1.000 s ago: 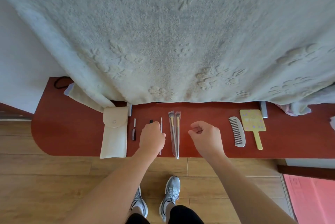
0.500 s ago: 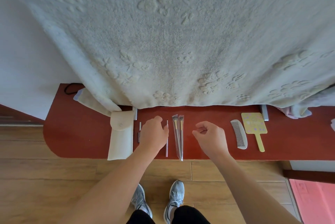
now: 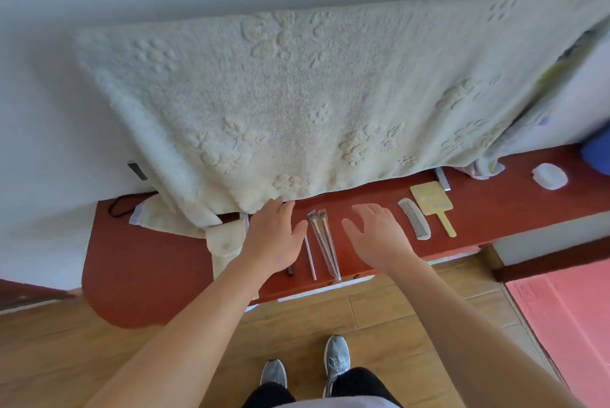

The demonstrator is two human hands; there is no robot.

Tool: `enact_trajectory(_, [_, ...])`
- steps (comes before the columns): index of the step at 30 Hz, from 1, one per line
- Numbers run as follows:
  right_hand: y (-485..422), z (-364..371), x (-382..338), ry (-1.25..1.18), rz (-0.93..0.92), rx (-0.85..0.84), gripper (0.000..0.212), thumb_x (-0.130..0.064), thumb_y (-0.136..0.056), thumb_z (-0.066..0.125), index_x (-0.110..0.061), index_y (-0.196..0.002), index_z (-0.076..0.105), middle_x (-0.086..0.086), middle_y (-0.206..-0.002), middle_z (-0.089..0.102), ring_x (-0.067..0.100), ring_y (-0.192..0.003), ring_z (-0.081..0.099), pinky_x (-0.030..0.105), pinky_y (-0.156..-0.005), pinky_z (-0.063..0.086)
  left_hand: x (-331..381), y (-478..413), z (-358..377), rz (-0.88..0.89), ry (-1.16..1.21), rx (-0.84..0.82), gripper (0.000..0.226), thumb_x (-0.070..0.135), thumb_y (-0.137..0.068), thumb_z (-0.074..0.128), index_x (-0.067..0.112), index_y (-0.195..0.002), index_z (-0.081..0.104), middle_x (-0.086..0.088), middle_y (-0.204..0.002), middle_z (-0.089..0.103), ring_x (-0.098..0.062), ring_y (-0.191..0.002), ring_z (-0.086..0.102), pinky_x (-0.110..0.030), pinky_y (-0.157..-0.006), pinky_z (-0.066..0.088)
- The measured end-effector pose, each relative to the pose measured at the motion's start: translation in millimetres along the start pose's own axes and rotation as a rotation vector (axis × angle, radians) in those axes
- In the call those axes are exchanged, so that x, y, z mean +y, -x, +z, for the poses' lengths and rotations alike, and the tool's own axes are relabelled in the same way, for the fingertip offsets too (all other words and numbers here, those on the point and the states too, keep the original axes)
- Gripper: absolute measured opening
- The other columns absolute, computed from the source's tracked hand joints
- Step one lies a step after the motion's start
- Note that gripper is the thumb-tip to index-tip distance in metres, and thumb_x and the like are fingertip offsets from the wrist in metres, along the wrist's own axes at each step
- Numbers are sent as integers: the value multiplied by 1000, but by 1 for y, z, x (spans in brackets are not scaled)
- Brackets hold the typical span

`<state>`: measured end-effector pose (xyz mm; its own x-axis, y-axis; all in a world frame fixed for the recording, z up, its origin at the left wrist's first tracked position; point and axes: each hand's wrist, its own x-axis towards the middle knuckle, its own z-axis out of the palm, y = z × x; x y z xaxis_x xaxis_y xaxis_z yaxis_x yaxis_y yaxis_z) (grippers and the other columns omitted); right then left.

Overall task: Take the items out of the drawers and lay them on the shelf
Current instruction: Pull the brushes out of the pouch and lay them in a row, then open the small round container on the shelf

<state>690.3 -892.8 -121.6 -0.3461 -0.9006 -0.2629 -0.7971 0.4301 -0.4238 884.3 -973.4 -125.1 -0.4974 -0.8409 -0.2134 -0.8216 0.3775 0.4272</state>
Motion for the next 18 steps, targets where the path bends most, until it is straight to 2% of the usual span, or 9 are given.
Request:
enact_trajectory(4, [28, -7, -13, 59, 23, 30, 55, -47, -101, 30, -17, -147, 39, 1, -151, 39, 21, -141, 29, 40, -115, 26, -3, 12, -19, 76, -65, -55, 58, 44, -105, 30, 13, -153, 28, -8, -160, 27, -24, -148, 21, -42, -121, 19])
enact_trajectory(6, [42, -10, -19, 83, 28, 63, 52, -43, -102, 30, -14, -143, 43, 2, -148, 43, 21, -139, 32, 38, -114, 26, -5, 16, -26, 113, -91, -63, 57, 43, -105, 29, 12, -152, 30, -9, -156, 33, -25, -146, 26, -43, -120, 23])
enact_trajectory(10, [68, -15, -27, 86, 80, 116, 48, -41, -102, 29, -13, -135, 49, 2, -143, 46, 21, -135, 35, 38, -112, 27, -6, 23, -36, 184, -144, -85, 48, 41, -103, 28, 9, -136, 45, -7, -131, 49, -28, -128, 44, -44, -108, 36])
enact_trajectory(11, [74, -17, -28, 87, 94, 123, 48, -41, -102, 29, -13, -135, 50, 2, -143, 46, 21, -135, 36, 37, -111, 28, -4, 25, -39, 198, -155, -96, 46, 40, -104, 27, 8, -132, 46, -7, -130, 50, -28, -126, 45, -45, -107, 36])
enact_trajectory(14, [92, -23, -26, 87, 123, 139, 49, -41, -102, 29, -14, -136, 49, 2, -143, 46, 21, -135, 35, 37, -110, 28, 3, 32, -45, 234, -168, -116, 51, 38, -105, 26, 8, -144, 39, -9, -154, 36, -25, -142, 32, -43, -116, 28])
enact_trajectory(18, [113, -32, -16, 36, 167, 196, 48, -41, -102, 26, -13, -130, 52, 2, -139, 50, 21, -132, 39, 38, -106, 32, 17, 39, -46, 282, -170, -112, 53, 38, -105, 26, 11, -150, 34, -6, -158, 32, -22, -145, 29, -43, -117, 27])
